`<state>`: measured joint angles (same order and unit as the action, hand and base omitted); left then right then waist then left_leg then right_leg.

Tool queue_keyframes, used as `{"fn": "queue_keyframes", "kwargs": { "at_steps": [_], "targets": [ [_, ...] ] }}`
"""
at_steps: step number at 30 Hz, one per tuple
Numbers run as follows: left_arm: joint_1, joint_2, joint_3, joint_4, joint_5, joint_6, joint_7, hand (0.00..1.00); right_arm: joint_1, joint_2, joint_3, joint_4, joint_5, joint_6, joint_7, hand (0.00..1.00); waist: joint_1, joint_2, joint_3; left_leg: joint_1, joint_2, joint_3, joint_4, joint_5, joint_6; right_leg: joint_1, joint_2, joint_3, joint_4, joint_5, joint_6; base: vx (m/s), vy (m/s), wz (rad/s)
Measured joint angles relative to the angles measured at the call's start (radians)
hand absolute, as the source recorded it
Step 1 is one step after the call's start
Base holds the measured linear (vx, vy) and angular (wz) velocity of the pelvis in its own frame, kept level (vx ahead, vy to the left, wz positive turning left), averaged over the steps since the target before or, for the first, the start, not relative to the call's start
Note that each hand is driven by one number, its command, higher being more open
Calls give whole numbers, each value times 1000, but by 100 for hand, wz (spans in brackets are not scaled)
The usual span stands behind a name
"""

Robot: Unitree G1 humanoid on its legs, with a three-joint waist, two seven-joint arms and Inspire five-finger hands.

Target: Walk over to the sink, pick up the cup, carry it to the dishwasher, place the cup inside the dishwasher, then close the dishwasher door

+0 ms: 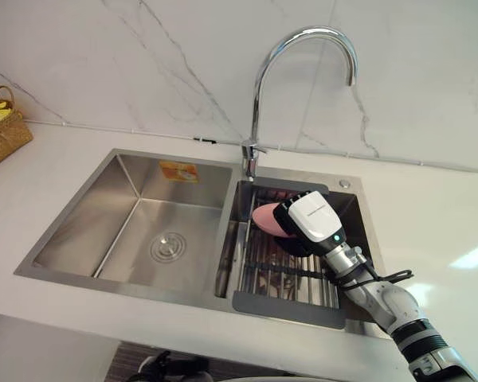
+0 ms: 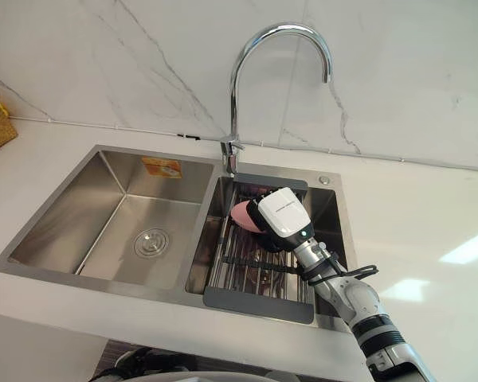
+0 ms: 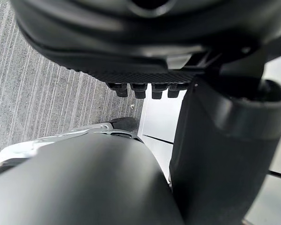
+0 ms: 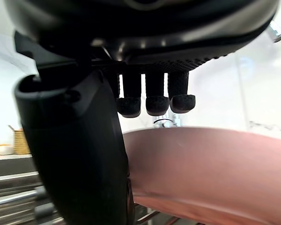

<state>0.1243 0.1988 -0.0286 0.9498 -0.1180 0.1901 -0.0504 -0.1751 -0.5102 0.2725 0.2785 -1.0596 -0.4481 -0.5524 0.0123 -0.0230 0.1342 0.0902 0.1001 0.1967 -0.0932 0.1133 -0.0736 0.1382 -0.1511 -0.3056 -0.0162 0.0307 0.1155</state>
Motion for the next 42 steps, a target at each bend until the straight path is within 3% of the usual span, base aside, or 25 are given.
{"fn": "queue_keyframes", "kwargs": {
  "at_steps": [12, 22, 27, 29, 30, 37, 42],
  "targets": [
    [2, -6, 2, -4, 0, 0, 1, 100, 0, -1, -201, -191, 177, 60, 8, 0, -11, 9, 4, 5, 0, 8, 0, -1, 1, -1, 0, 13, 0, 0, 0, 0, 0, -2],
    [5, -6, 2, -4, -1, -1, 2, 100, 0, 2, -223, -215, 220, 49, 18, 0, -19, 10, 3, 8, 1, 15, 0, -2, 0, -1, 0, 20, 0, 0, 0, 0, 0, -2],
    [5, -6, 2, -4, -1, 0, 2, 100, 0, 4, -228, -227, 294, 52, 86, 0, -20, 11, 3, 8, 1, 16, 0, -2, 2, -2, 1, 21, 0, 0, 0, 0, 0, 0],
    [5, -6, 2, -4, -1, 0, 2, 100, 1, 6, -225, -227, 309, 60, 154, 0, -19, 11, 3, 8, 1, 17, 0, -2, 2, -2, 1, 22, 0, 0, 0, 0, 0, 0],
    [5, -6, 2, -4, -1, 0, 2, 100, 1, 8, -225, -226, 316, 63, 167, 100, -19, 11, 3, 8, 1, 17, 0, -2, 2, -2, 1, 22, 0, 0, 0, 0, 0, 0],
    [5, -7, 2, -2, -3, 0, 3, 100, 13, 50, -215, -204, 467, 97, 253, 100, -17, 13, 2, 8, 1, 18, 0, -2, 2, -2, 1, 22, 0, 0, 0, 0, 0, 0],
    [5, -8, 2, -1, -11, -1, 5, 100, 27, 91, -215, -203, 747, 143, 400, 100, -16, 14, 1, 12, 1, 18, 0, -2, 2, 1, 0, 21, -1, 0, 0, 0, 0, 0]
  ]
}}
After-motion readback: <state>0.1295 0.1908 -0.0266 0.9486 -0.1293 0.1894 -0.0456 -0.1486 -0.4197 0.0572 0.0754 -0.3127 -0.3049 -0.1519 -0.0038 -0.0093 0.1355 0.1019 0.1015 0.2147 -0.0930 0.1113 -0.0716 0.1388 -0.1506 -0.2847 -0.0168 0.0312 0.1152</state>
